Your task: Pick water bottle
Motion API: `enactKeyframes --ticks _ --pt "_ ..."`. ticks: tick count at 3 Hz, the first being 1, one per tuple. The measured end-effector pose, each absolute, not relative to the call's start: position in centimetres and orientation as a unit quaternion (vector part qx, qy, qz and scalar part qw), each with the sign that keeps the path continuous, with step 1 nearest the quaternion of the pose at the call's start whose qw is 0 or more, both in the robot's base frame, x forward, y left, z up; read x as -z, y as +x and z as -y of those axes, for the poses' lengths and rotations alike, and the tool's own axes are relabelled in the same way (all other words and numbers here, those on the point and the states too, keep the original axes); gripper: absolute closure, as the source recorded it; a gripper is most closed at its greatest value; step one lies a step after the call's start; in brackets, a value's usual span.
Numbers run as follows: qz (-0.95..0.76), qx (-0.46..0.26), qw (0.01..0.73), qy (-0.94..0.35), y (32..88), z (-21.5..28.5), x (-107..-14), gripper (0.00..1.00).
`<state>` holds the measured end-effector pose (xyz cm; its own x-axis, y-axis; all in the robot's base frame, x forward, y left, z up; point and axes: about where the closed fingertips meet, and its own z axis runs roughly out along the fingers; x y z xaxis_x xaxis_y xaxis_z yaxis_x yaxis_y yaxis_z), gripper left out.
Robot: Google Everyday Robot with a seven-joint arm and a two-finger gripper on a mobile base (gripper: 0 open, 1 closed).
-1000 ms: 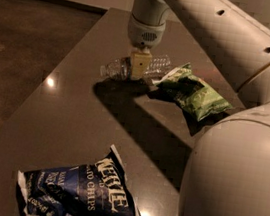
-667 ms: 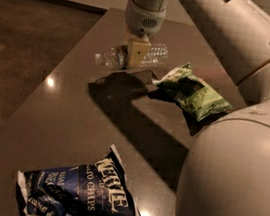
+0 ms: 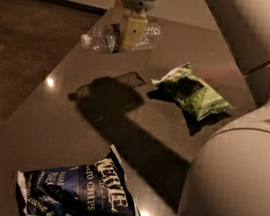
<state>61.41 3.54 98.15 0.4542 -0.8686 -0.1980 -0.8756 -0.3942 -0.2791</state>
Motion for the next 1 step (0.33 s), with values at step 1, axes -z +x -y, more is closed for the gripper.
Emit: enactKeyframes --ticks 1 --pt "-0.521 -0.006 0.187 -0.833 62.03 -4.13 -98.28 1.0"
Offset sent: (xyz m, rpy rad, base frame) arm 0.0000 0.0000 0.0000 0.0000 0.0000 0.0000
